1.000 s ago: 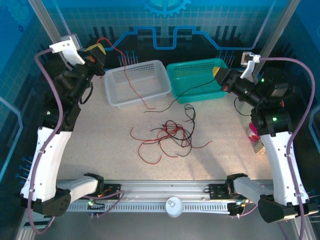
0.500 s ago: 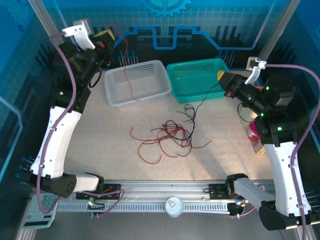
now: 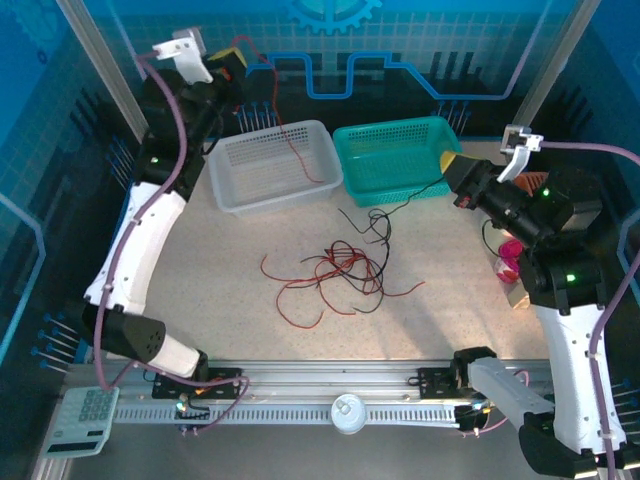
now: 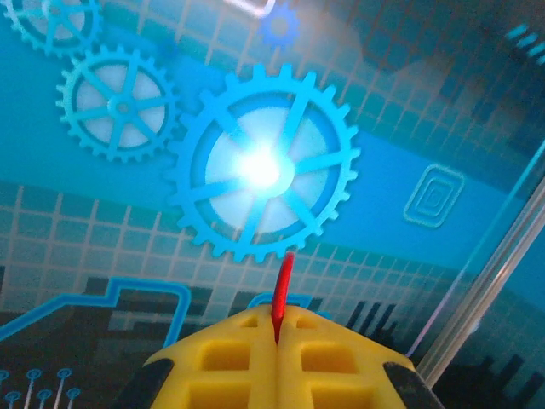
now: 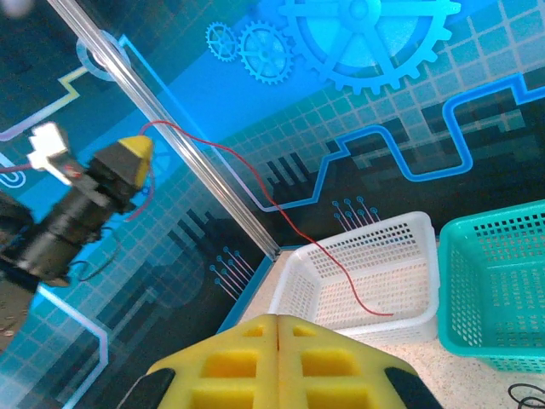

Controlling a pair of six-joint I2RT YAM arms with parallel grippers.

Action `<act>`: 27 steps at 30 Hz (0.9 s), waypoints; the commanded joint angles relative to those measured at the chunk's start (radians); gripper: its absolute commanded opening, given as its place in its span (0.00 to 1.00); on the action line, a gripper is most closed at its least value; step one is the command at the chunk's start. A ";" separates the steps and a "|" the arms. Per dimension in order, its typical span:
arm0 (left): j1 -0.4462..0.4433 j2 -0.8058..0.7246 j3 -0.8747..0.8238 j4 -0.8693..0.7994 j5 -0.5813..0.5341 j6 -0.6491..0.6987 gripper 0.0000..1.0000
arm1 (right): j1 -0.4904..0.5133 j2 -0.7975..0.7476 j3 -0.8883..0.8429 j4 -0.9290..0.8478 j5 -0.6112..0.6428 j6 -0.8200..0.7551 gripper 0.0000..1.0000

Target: Untangle the cables

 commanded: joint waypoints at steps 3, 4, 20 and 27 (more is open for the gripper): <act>0.011 0.103 -0.043 0.114 -0.038 0.107 0.03 | 0.013 -0.010 0.048 -0.034 0.014 -0.025 0.00; 0.014 0.126 -0.034 0.099 -0.041 0.111 0.03 | 0.014 -0.010 0.053 -0.038 0.014 -0.028 0.00; 0.027 0.219 -0.171 0.014 0.004 0.067 0.02 | 0.013 -0.004 0.060 -0.056 0.023 -0.048 0.00; 0.028 0.229 -0.273 -0.039 -0.030 0.115 0.03 | 0.013 0.007 0.052 -0.040 0.016 -0.040 0.00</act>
